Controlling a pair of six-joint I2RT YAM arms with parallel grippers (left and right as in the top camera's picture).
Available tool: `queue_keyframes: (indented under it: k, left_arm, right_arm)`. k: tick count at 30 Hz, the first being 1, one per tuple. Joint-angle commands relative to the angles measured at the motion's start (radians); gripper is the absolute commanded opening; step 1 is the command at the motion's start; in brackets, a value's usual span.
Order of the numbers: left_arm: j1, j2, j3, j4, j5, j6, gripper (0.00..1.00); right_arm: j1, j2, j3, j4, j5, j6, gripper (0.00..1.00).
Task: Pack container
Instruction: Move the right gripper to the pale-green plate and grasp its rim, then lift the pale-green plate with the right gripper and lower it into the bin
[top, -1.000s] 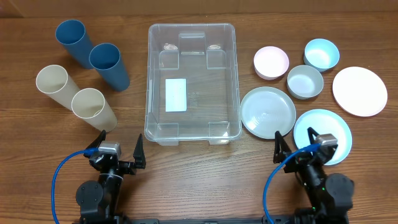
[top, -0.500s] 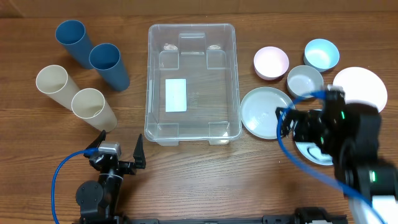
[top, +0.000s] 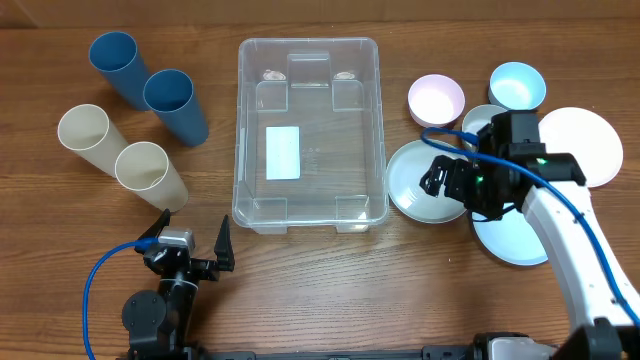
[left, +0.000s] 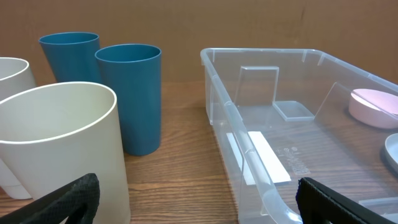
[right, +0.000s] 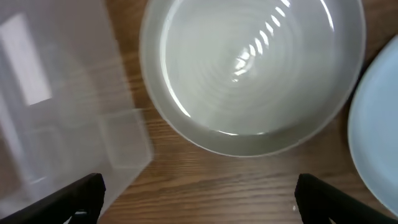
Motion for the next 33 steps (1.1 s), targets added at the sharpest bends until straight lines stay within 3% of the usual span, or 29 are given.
queue_keyframes:
  k: [1,10,16,24,33]
  left_arm:
    - [0.007,-0.009,-0.006,0.003,0.011,-0.013,1.0]
    - [0.007,-0.009,-0.006,0.003,0.011,-0.013,1.0]
    - [0.007,-0.009,-0.006,0.003,0.011,-0.013,1.0]
    - [0.007,-0.009,-0.006,0.003,0.011,-0.013,1.0]
    - [0.007,-0.009,-0.006,0.003,0.011,-0.013,1.0]
  right_arm:
    - [-0.005,0.029,0.023,0.0,0.039,0.076,1.0]
    - [-0.003,0.04,0.018,-0.035,-0.002,0.08,1.0]
    - [-0.002,0.04,-0.062,0.009,0.093,0.466,0.99]
    - [-0.002,0.04,-0.191,0.14,0.104,0.67,0.87]
    - [-0.002,0.048,-0.327,0.335,0.107,0.695,0.73]
